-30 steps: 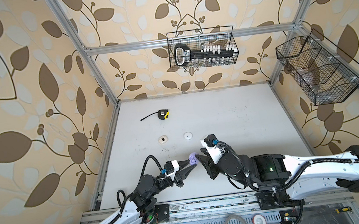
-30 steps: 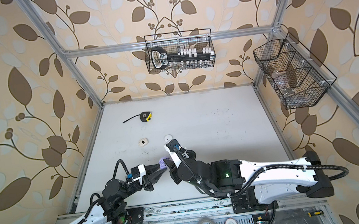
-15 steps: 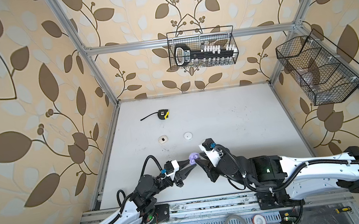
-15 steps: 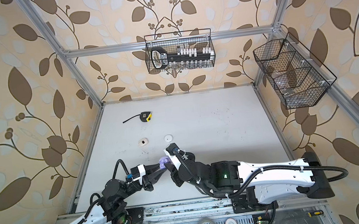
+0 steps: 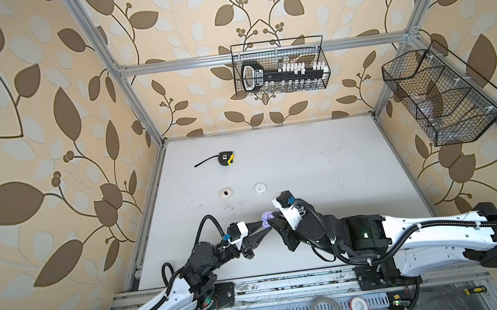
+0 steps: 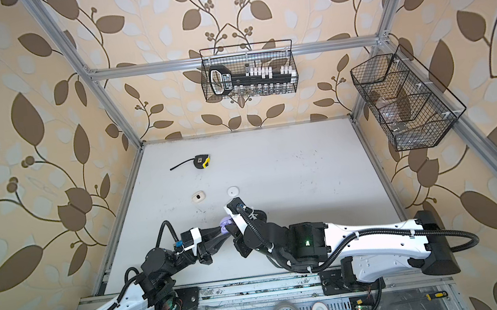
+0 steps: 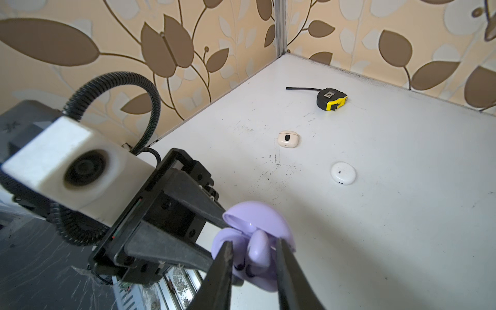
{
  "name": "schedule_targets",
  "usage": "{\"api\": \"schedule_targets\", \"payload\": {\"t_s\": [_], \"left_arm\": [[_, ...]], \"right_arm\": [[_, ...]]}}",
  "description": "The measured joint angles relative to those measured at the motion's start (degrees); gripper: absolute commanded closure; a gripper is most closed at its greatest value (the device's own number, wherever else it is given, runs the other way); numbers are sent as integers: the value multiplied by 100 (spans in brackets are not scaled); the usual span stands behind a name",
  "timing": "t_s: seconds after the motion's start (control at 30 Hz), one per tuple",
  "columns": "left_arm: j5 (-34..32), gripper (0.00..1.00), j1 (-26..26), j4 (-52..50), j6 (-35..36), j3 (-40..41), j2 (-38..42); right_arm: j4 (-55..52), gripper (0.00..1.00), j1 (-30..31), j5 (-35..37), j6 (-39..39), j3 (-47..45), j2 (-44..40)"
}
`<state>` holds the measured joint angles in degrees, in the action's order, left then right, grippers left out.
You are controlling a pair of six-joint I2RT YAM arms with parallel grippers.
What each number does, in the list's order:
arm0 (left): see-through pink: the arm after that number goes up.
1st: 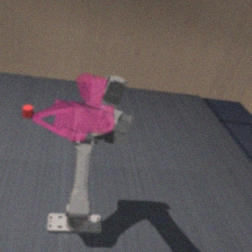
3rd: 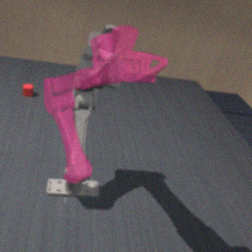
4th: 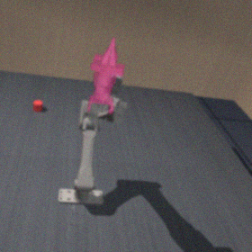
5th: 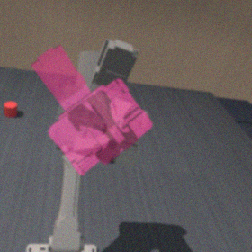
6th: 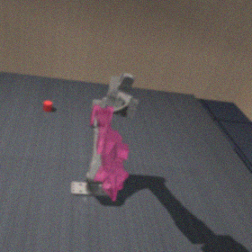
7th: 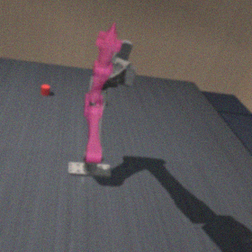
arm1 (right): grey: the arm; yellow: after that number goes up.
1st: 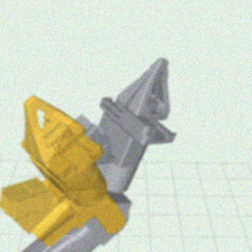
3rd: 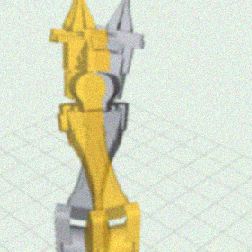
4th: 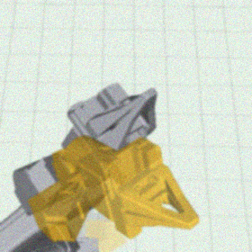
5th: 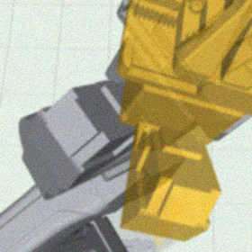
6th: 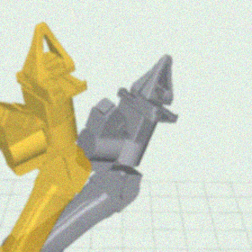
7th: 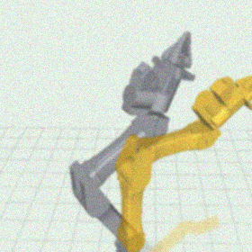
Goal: Insert wireless bluetooth earbuds into charging case
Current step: Insert the wireless bluetooth earbud into the charging case.
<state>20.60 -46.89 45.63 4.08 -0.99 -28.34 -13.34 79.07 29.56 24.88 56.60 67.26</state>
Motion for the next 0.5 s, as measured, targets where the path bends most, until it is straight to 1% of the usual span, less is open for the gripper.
{"api": "schedule_targets", "payload": {"t_s": [0.13, 0.2, 0.33, 0.5], "left_arm": [[-7, 100, 0, -7, -2, 0, 2], [-17, 100, 0, -26, -4, 0, 13], [-52, 100, 0, -81, -7, 0, 28], [-157, 100, 2, -188, -11, 0, 66]], "right_arm": [[11, 79, 39, 57, 42, 0, 15], [13, 79, 96, 155, 63, 0, 39], [48, 83, 181, 389, 140, 0, 114], [109, 85, 247, 678, 238, 0, 238]]}}
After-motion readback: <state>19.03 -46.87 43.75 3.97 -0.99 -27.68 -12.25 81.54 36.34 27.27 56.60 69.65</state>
